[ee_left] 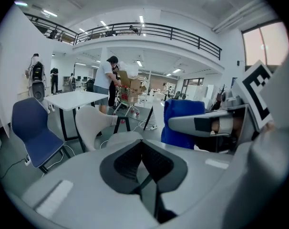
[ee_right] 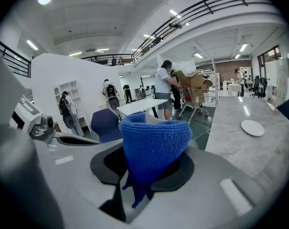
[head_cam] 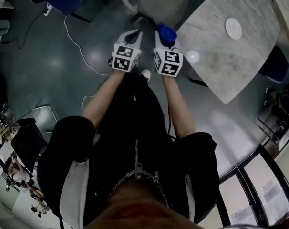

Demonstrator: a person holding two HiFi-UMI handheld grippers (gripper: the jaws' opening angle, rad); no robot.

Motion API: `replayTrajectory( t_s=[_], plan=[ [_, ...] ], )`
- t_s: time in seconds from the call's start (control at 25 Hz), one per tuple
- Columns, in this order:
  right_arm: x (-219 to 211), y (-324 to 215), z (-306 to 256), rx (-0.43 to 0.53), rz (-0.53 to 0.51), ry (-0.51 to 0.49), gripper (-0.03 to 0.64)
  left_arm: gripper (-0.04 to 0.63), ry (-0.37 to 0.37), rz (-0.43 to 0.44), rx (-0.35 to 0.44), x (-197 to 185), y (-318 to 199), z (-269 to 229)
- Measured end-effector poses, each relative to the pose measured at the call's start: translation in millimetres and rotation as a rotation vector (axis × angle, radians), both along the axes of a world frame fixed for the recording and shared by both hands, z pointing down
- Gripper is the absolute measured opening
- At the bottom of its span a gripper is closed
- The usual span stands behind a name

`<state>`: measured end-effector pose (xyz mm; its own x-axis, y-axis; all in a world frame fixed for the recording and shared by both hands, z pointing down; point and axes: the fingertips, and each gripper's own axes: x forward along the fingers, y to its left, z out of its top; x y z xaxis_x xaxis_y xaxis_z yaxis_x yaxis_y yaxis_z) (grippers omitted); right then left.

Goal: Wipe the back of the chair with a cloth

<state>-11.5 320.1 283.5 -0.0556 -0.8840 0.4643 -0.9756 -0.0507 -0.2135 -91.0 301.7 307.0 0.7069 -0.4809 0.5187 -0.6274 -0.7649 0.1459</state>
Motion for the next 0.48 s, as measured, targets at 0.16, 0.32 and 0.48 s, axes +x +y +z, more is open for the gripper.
replayTrajectory(
  t_s=[0.16,0.32,0.48],
  plan=[
    [-4,8,-8,0.010,-0.006,0.003,0.121,0.005,0.003,-0.006,0.013,-3,8,-9],
    [-9,11,-15,0.011,-0.025,0.007,0.121,0.005,0.010,-0.010,0.018,-3,10,-14],
    [-9,16,-17,0.009,-0.033,0.016,0.121,0.005,0.012,-0.006,0.016,-3,15,-14]
  ],
)
